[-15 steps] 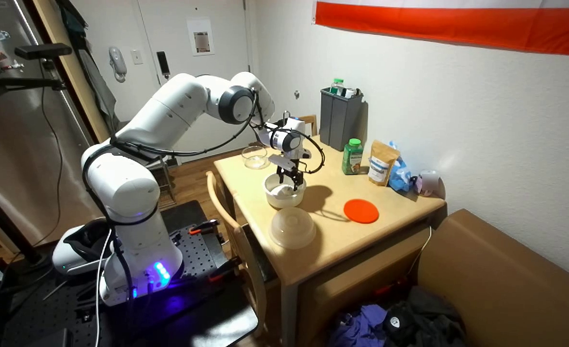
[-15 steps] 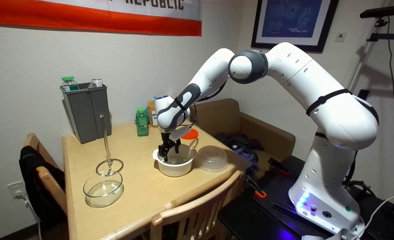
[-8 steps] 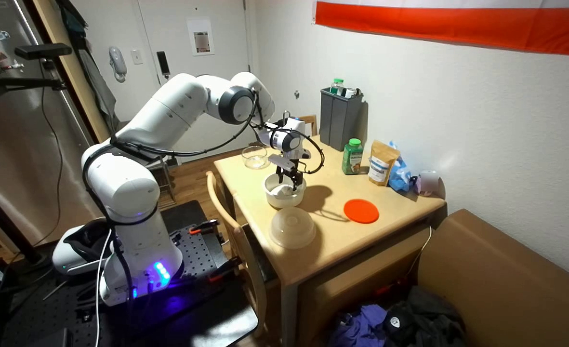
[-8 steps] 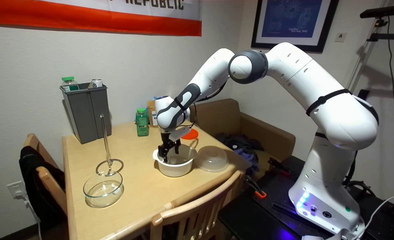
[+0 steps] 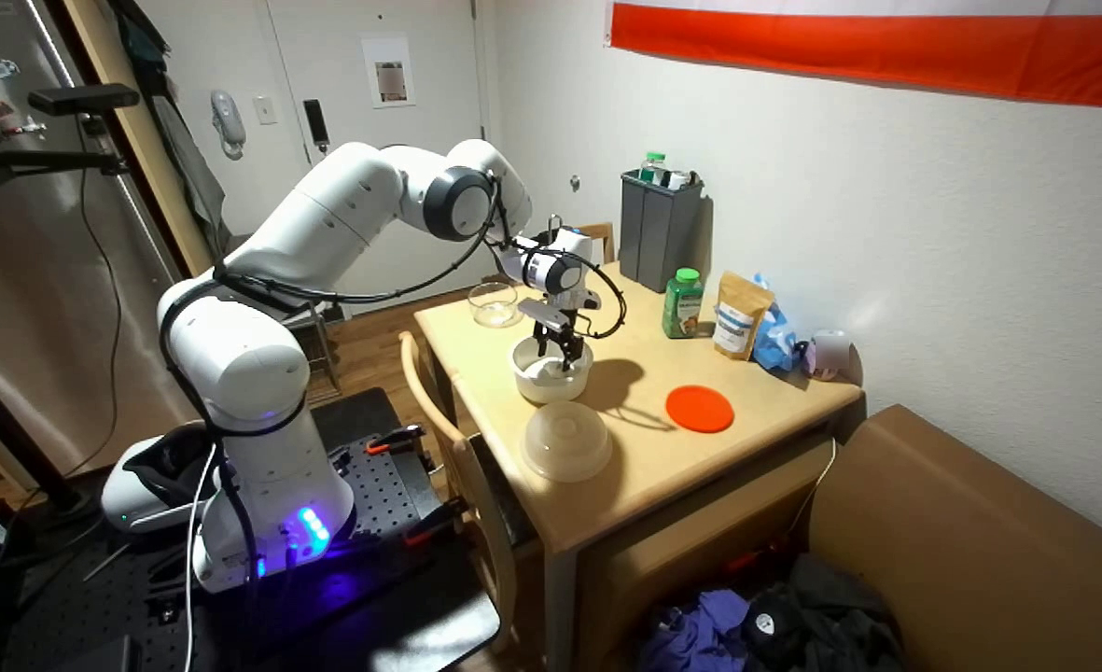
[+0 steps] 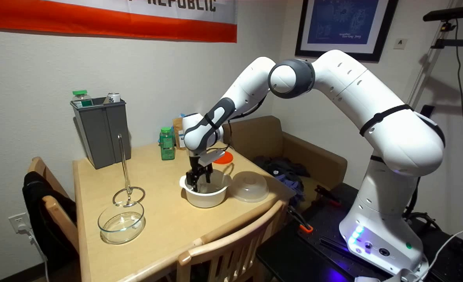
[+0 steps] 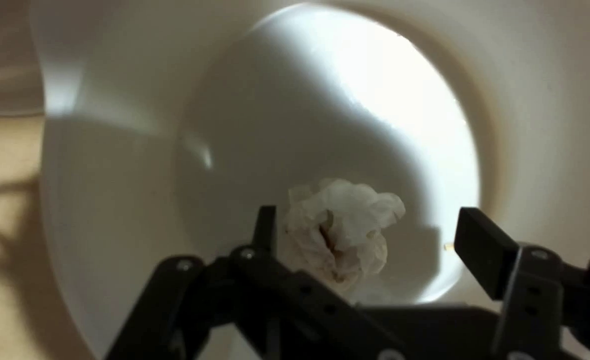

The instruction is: Take the paper from the bowl and put it on the table

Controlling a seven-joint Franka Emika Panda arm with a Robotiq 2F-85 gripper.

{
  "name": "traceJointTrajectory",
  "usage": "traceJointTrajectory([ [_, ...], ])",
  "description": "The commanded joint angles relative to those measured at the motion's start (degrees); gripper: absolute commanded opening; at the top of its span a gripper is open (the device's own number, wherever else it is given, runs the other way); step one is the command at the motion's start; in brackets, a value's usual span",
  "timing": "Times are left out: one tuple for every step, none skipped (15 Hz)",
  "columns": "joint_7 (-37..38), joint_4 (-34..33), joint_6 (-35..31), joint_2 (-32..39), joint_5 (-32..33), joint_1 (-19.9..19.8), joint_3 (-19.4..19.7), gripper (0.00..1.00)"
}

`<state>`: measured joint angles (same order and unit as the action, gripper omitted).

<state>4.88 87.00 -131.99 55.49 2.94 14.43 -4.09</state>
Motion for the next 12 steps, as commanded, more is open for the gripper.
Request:
traceJointTrajectory([
  [-0.09, 0.40, 2.17, -0.70, -1.20, -0.97, -1.04, 0.85],
  [0.00, 0.37, 2.41, -0.70, -1.29, -0.98, -1.05, 0.86],
  [0.05, 0.35, 2.62, -0.70, -1.39, -1.00, -1.08, 0.87],
  [0.13, 0.33, 2.78, -0.69, -1.47, -1.02, -1.09, 0.91],
  [0.24, 0.31, 2.92, -0.69, -1.56, -1.04, -1.10, 0.91],
  [0.31, 0.29, 3.01, -0.69, -1.68, -1.07, -1.12, 0.94],
  [0.41, 0.28, 3.18, -0.68, -1.83, -1.10, -1.15, 0.93],
  [0.48, 0.25, 3.43, -0.70, -2.00, -1.14, -1.19, 0.94],
  [0.42, 0.23, 3.66, -0.70, -2.19, -1.21, -1.27, 0.91],
  [0.40, 0.21, 3.93, -0.70, -2.32, -1.25, -1.33, 0.91],
  [0.26, 0.34, 4.03, -0.79, -2.53, -1.35, -1.45, 0.90],
  [0.21, 0.34, 4.00, -0.76, -2.64, -1.37, -1.48, 0.96],
])
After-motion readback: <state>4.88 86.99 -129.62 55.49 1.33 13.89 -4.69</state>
